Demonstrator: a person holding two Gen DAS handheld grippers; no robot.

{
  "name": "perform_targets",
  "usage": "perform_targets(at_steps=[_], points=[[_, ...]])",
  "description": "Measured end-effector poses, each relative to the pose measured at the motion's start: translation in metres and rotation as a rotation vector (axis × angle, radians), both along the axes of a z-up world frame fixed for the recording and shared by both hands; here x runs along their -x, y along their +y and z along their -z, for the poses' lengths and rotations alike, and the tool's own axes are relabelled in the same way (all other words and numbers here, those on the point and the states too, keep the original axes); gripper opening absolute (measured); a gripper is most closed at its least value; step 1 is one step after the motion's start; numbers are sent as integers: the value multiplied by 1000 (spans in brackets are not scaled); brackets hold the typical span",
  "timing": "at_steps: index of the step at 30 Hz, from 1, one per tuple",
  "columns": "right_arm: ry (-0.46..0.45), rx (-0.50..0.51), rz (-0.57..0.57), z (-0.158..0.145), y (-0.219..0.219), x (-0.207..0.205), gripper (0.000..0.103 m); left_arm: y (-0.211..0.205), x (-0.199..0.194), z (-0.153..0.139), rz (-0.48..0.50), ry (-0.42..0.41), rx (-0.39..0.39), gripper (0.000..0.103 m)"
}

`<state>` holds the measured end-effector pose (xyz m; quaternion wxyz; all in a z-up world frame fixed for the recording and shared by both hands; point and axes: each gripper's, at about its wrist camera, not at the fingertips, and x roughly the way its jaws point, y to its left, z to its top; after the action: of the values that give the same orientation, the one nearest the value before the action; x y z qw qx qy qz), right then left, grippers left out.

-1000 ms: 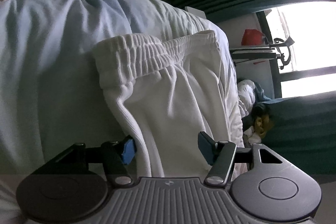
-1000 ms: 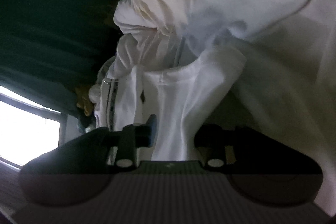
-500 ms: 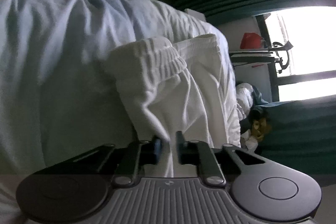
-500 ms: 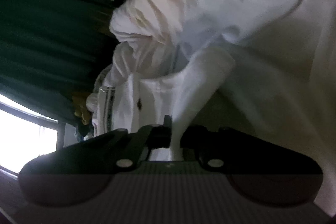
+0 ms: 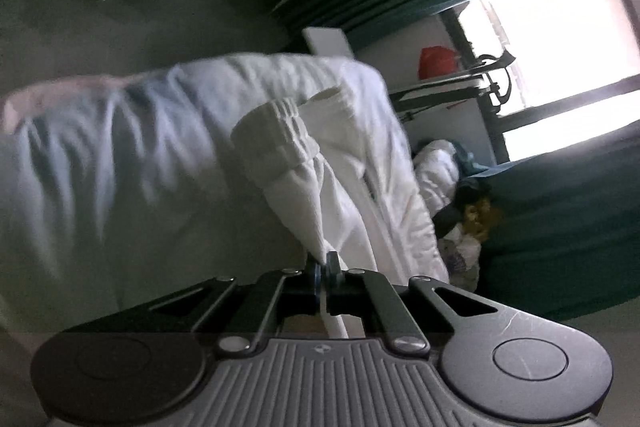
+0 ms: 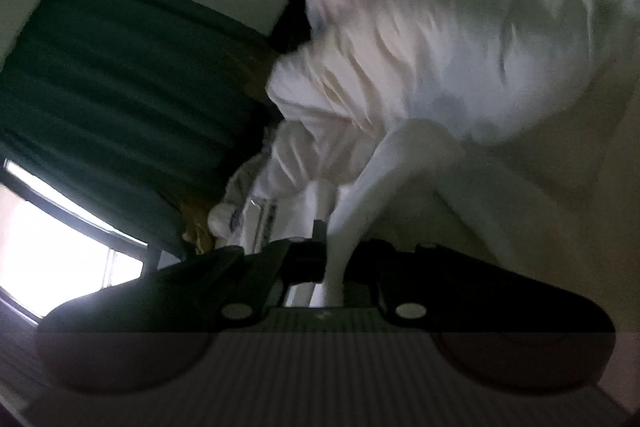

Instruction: Fold clothes

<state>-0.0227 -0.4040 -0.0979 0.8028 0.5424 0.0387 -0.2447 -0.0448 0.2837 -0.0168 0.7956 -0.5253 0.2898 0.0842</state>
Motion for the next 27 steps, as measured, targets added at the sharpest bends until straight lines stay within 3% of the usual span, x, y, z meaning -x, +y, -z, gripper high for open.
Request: perform_targets(at_steps=[5,10,14,18,23,27], points=[[-5,76,32,-28,6,0,5,1,-31,-22,-12,-26,-33,2],[8,90,19,-47,-4,-45,5,5,-99,-31,-40,-14,-35,2],[40,182,-58,-65,-19,-129,5,5,-190,-27,-56,-23,-82,2],[116,291,-105,-69,-20,-228,5,1,-291,-2,-50,38,-138,2],[289,430,-173,-37,-17,-343,6,-2,-391,48,-45,122,-214,3],[371,508,-262,-6,-14,-394,6,-8,-437,74,-2,171,-297,6]])
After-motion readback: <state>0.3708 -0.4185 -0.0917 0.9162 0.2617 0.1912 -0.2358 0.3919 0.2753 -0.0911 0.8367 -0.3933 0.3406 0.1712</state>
